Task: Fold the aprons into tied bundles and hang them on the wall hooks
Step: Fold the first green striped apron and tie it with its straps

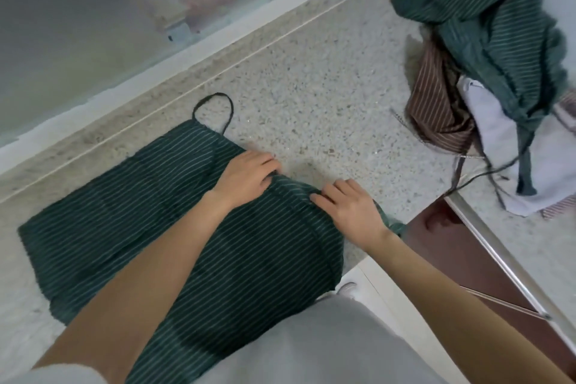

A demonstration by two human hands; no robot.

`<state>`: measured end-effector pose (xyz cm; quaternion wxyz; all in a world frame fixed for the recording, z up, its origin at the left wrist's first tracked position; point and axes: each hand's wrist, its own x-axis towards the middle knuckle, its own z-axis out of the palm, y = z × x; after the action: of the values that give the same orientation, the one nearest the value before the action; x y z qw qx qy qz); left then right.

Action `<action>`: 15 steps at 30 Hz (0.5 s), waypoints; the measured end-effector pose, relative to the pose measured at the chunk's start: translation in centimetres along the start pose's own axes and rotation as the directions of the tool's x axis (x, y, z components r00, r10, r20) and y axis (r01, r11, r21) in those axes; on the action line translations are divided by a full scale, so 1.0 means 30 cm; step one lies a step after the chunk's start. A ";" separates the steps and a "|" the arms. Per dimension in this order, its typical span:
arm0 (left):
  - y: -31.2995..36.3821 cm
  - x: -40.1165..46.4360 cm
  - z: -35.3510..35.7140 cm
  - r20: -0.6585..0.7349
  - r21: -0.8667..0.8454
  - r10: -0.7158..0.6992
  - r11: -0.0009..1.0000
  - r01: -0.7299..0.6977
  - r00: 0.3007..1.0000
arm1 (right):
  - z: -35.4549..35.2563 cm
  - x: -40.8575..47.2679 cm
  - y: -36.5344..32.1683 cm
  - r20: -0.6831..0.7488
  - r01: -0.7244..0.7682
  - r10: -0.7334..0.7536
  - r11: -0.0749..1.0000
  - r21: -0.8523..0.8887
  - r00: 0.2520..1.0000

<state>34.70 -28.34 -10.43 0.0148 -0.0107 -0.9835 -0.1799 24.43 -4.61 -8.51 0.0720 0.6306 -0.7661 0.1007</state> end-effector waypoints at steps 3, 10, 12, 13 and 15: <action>0.016 -0.118 -0.007 0.068 -0.119 0.005 0.993 0.003 0.998 | 0.040 -0.093 -0.044 0.366 -0.081 0.000 0.975 0.206 0.931; 0.042 -0.114 0.025 0.047 -0.016 -0.262 0.965 0.263 0.964 | 0.036 -0.012 -0.033 0.528 -0.677 0.525 0.723 0.137 0.668; 0.047 -0.047 0.020 0.092 0.031 -0.246 0.969 0.244 0.965 | 0.043 0.019 -0.017 0.597 -0.682 0.582 0.727 -0.079 0.552; 0.049 -0.016 0.018 0.172 0.049 -0.250 0.968 0.245 0.953 | 0.043 0.029 -0.015 0.632 -0.684 0.594 0.717 -0.136 0.497; 0.056 0.040 0.024 0.368 0.124 -0.237 0.971 0.205 0.899 | 0.034 0.044 -0.008 0.684 -0.717 0.610 0.673 -0.181 0.400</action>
<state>33.53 -26.50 -10.48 -0.1962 0.0670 -0.9690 -0.1344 24.44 -6.17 -9.17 -0.3131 0.2638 -0.9096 -0.0702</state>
